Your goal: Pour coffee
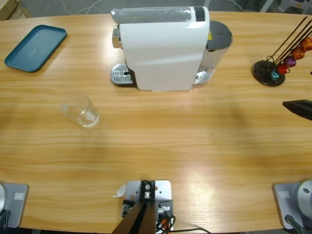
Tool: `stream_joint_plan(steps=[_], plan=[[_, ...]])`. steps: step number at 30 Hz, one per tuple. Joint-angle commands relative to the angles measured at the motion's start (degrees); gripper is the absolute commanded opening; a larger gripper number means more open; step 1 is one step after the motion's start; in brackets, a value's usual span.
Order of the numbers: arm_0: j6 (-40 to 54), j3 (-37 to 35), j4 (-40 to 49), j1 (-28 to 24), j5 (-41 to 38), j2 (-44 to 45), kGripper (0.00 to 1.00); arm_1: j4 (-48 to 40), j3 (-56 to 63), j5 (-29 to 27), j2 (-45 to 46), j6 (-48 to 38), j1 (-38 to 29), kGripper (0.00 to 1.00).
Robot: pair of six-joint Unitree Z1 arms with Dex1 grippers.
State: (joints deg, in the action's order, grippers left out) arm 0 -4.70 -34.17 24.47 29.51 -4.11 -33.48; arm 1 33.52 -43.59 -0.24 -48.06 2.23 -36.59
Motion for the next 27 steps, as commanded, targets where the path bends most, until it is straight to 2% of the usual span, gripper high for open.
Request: stream_joint_plan(steps=[1,17,22,27], plan=[[-0.1,2.0,-0.4,0.4,-0.4,0.3,1.000,0.3,1.0,0.1,1.5,0.1,-0.7,1.000],[-2.0,1.0,-0.6,0.4,-0.4,-2.5,1.000,0.3,1.0,0.1,1.4,0.1,-0.7,1.000],[-8.6,-3.7,-0.6,0.4,-0.6,-7.1,1.000,0.4,0.9,0.1,1.4,0.1,-0.7,1.000],[-18.9,-10.5,-2.7,0.4,-5.1,-18.4,1.000,0.4,0.7,0.3,0.4,0.1,-0.7,1.000]])
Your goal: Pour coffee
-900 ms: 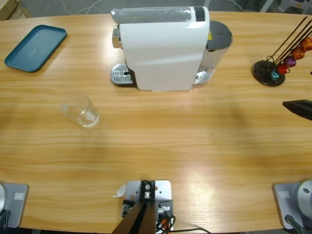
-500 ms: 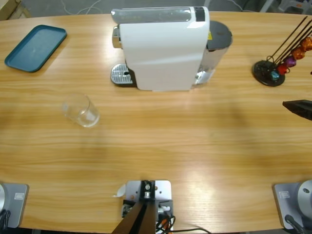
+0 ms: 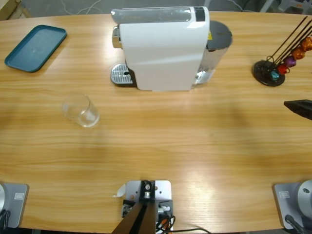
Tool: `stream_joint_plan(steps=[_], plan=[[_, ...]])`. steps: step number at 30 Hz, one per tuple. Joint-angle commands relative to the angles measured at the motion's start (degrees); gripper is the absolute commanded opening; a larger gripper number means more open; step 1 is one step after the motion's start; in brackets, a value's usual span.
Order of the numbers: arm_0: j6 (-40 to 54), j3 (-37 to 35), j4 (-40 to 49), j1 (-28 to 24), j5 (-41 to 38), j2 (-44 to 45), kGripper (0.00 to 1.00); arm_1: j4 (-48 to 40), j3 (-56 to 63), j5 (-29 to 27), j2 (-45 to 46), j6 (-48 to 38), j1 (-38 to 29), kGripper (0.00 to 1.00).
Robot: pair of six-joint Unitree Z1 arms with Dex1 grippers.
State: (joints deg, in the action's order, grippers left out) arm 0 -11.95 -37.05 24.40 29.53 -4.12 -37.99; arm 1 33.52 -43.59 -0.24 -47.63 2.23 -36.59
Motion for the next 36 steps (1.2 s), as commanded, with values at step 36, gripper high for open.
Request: stream_joint_plan(steps=[36], plan=[[-26.5,-25.8,-24.3,-2.5,-25.4,-60.2,0.895,0.6,0.3,-0.2,-1.2,0.1,-0.7,1.000]])
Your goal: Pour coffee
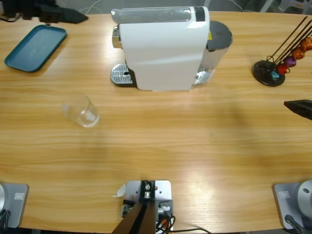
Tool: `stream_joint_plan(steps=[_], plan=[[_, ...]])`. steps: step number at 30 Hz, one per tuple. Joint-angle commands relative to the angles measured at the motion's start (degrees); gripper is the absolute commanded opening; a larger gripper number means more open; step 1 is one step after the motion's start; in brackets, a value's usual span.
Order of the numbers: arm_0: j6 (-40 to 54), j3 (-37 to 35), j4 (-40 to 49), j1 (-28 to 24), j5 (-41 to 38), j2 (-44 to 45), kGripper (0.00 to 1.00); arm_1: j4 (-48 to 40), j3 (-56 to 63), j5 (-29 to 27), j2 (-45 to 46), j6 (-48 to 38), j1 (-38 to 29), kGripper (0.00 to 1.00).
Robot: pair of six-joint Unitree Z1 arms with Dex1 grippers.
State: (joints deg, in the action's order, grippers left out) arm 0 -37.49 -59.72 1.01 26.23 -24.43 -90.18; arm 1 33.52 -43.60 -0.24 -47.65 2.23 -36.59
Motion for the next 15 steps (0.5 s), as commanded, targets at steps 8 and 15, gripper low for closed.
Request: stream_joint_plan(steps=[8,15], plan=[[-1.0,-4.4,-0.9,1.5,-5.6,-9.4,0.812,-0.6,1.1,-0.2,-1.3,0.0,-0.7,1.000],[-1.3,-3.1,-0.7,2.7,-5.8,-8.2,0.783,2.2,-0.5,-0.4,-1.4,0.0,-0.7,1.000]])
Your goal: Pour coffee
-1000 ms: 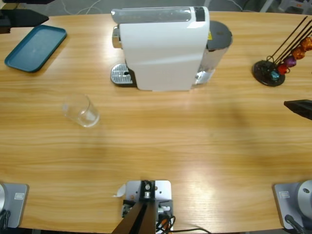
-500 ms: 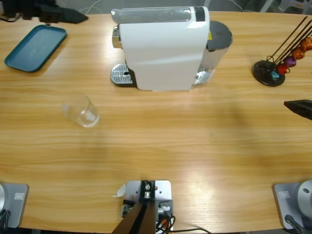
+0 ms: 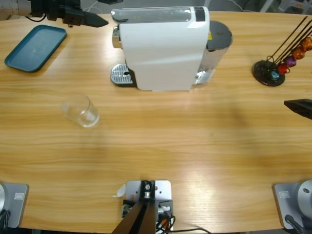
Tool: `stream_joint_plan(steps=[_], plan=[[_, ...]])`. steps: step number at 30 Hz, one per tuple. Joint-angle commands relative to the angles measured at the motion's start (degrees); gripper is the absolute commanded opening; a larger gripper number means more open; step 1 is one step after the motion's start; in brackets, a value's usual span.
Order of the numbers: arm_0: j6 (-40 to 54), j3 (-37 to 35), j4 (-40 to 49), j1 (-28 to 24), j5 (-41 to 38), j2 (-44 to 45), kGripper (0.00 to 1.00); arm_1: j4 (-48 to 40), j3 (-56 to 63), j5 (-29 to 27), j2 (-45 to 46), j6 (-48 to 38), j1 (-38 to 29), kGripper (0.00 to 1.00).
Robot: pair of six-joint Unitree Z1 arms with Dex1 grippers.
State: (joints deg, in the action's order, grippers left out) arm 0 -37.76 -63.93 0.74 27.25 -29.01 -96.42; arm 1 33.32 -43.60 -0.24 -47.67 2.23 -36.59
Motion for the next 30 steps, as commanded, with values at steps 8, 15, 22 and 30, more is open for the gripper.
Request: stream_joint_plan(steps=[8,15,22,30], plan=[[-1.2,1.6,-0.5,0.7,-1.1,-1.5,0.749,3.2,-0.9,-1.3,-1.2,0.0,-0.7,1.000],[-2.9,1.8,-0.3,0.4,-2.0,-0.6,0.363,3.2,-0.9,-1.2,-1.3,0.0,-0.7,1.000],[-3.8,2.8,0.1,0.4,-3.4,-0.5,0.108,2.9,-0.6,-1.3,-1.3,0.0,-0.7,1.000],[-4.1,3.2,-0.2,-0.4,-3.1,0.0,0.000,2.8,-0.6,-1.3,-1.3,0.0,-0.7,1.000]])
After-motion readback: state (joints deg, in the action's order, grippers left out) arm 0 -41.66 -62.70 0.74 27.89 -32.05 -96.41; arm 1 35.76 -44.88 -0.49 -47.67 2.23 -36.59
